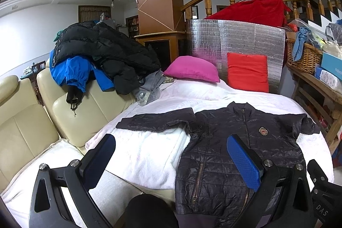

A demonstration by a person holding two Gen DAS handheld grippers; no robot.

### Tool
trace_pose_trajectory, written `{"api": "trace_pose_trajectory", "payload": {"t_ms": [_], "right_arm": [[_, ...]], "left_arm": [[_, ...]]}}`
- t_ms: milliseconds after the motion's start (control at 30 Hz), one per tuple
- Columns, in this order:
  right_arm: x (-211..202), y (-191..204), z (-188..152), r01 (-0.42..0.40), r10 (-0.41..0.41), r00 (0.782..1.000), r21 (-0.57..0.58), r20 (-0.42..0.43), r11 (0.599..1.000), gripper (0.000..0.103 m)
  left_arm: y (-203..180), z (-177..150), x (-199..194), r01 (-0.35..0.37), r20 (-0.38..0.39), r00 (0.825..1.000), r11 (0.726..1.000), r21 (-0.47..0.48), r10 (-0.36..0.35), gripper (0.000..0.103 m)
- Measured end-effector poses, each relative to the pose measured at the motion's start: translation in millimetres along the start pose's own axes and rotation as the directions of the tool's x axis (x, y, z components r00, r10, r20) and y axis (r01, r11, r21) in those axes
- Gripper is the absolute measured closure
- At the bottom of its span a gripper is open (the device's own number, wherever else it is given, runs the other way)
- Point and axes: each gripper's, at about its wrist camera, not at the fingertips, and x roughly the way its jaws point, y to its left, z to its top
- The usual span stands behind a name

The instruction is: Fold large clothes

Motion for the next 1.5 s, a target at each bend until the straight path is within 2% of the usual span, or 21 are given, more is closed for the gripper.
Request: {"api": "trace_pose_trajectory", "payload": {"t_ms": [1000, 1333, 1500], "right_arm": [[3.1, -11.8, 1.5, 0.0, 0.0, 1.0, 0.028, -0.003, 1.0, 0.0], [15.8, -28.7, 5.9, 0.028, -0.027, 0.999, 0.06, -0.021, 0.998, 0.0], [35.3, -49.8, 12.3, 0.058, -0.055, 0.998, 0.086, -0.037, 0.995, 0.0]], "left_arm": [[-12.1, 0.8, -2.1, 0.007, 0.003, 1.0, 0.999, 0.035, -0.007, 0.0], [-25.0, 4.0, 12.7, 0.013, -0.021, 1.0, 0.999, 0.038, -0.012, 0.0], [-39.6, 7.3, 34.2, 0.029, -0.046, 0.999, 0.998, 0.062, -0.026, 0.0]]}}
